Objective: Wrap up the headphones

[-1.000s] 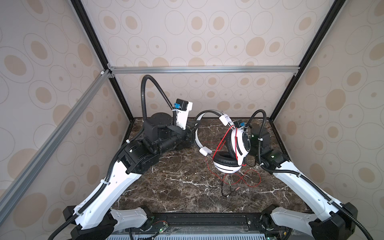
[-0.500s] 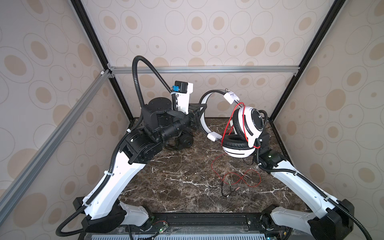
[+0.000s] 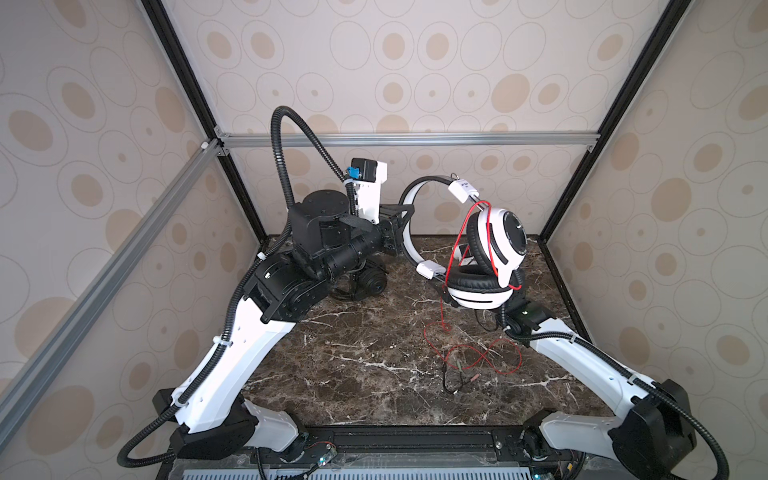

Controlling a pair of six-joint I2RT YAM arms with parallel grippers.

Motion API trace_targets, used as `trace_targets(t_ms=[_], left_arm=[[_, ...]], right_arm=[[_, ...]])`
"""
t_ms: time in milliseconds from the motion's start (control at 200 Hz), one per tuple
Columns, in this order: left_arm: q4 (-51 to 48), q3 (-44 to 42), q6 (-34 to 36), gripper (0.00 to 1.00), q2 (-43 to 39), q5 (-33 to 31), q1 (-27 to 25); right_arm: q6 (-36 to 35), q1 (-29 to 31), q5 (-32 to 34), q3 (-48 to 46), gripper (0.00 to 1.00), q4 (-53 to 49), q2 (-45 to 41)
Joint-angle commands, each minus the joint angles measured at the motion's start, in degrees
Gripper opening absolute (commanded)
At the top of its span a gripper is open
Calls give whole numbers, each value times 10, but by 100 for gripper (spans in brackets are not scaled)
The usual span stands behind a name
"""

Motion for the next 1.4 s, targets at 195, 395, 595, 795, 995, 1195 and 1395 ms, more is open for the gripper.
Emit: trace_targets(t_ms=[195,395,595,795,995,1195,1395], left_arm=[[87,27,-81,0,1,-103,0],[110,30,-86,0,11,-128,0],[84,29,-122,0,12,-262,0],[124,25,-92,0,17,-346,4],[137,32,-92,0,39,-371,15],[136,17,-107,0,64,-331,56],[126,-47,-145,0,64,-312,113]], right_arm=[[55,-3,-21,-52,39,63,27],[85,-3,-27,-111,30,103,41],[82,-2,-31,-117,9,62,23],[48,31,11,-134,2,-22,-23],[-14,98,65,-125,0,-144,-67],[-69,176,113,-88,0,-244,-99],[-96,239,150,-36,0,-305,-110]])
